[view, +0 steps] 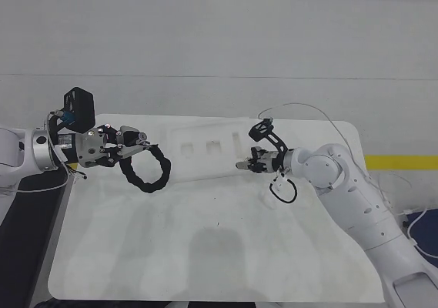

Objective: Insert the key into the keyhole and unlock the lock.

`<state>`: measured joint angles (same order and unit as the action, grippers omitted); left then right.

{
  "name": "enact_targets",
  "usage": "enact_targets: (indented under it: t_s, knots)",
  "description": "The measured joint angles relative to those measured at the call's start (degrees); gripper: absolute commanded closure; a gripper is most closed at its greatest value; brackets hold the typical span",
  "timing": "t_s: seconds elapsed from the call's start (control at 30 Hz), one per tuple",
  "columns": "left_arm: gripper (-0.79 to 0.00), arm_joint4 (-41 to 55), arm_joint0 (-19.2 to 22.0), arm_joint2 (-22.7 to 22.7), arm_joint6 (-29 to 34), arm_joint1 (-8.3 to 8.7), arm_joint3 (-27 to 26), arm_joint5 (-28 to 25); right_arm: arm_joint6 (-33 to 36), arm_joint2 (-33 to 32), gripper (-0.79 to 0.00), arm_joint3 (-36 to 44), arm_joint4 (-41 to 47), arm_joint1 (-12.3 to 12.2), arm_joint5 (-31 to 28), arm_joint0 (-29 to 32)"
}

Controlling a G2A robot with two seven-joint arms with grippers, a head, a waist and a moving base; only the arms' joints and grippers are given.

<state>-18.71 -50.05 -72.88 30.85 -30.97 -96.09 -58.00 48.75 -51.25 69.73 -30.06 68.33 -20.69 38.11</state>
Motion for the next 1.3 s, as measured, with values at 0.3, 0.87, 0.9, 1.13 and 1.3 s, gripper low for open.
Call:
enact_targets:
  t_s: [0.3,0.87,0.9,1.13,1.3]
  knots:
    - [0.000,0.0,0.0,0.0,0.0,0.00,0.0,0.0,1.2,0.7,-0.179,-1.7,-0.7,0.5,3.2,-0.9]
    - [0.000,0.0,0.0,0.0,0.0,0.00,0.0,0.0,2.4,2.5,0.000,-2.7,-1.8,1.5,4.3,-2.4]
    - [0.000,0.0,0.0,0.0,0.0,0.00,0.0,0.0,2.4,2.6,0.000,-2.6,-2.2,1.6,4.4,-2.6]
    - [0.000,0.0,0.0,0.0,0.0,0.00,0.0,0.0,4.5,3.1,0.000,0.3,-6.4,1.5,5.2,-3.6]
    - [0.000,0.0,0.0,0.0,0.0,0.00,0.0,0.0,6.4,2.5,0.000,4.2,-10.3,1.0,6.3,-3.4]
